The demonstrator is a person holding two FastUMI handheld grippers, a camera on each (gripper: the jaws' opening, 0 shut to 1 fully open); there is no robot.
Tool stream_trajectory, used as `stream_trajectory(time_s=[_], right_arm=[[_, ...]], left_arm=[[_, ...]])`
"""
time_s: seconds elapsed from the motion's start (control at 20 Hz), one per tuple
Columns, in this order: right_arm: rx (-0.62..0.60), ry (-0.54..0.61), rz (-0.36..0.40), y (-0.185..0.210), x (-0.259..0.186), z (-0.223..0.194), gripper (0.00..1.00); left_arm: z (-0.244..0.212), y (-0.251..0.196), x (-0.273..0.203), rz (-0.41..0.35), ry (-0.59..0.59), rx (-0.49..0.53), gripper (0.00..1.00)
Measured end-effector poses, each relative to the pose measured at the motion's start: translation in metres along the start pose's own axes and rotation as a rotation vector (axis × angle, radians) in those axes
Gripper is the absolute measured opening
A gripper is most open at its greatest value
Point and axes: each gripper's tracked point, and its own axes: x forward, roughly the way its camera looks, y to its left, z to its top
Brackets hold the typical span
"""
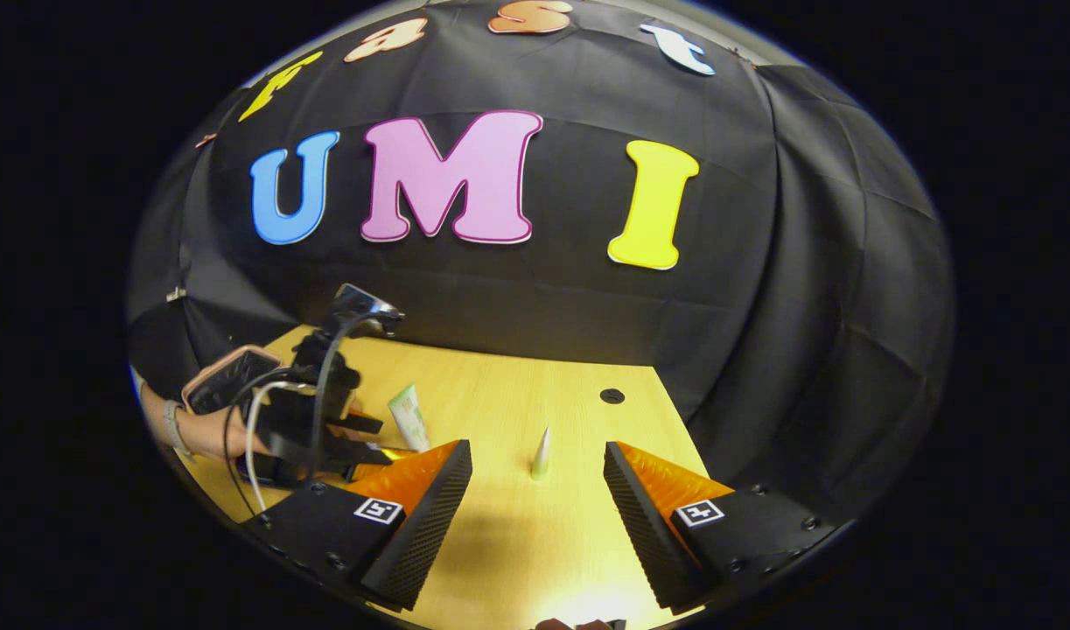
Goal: First open the suitcase, pack the skin care products into it, and then close the suitcase.
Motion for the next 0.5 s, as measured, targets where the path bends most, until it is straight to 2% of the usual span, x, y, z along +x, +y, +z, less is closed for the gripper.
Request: stream_trajectory(time_s=[0.1, 0.25, 0.35, 0.4, 0.45, 0.5], right_arm=[[-0.044, 0.023, 0.02, -0.008, 0.01, -0.018, 0.96], [-0.036, 0.082, 0.063, -0.01, 0.029, -0.048, 0.97], [-0.062, 0.095, 0.094, -0.007, 0.046, -0.057, 0.97], [-0.078, 0.105, 0.1, -0.009, 0.055, -0.062, 0.97], [-0.08, 0.118, 0.11, -0.011, 0.061, -0.07, 0.96], [-0.07, 0.124, 0.118, -0.012, 0.072, -0.073, 0.97]], left_arm=[[-0.002, 0.004, 0.033, 0.036, 0.017, -0.034, 0.99], [-0.007, 0.017, 0.068, 0.083, 0.028, -0.038, 0.99], [0.007, 0.011, 0.072, 0.049, -0.037, -0.064, 1.0], [0.006, 0.014, 0.081, 0.069, -0.039, -0.077, 0.73], [0.001, 0.01, 0.074, 0.053, -0.015, -0.086, 0.45], [0.0, 0.01, 0.07, 0.037, -0.005, -0.089, 0.48]])
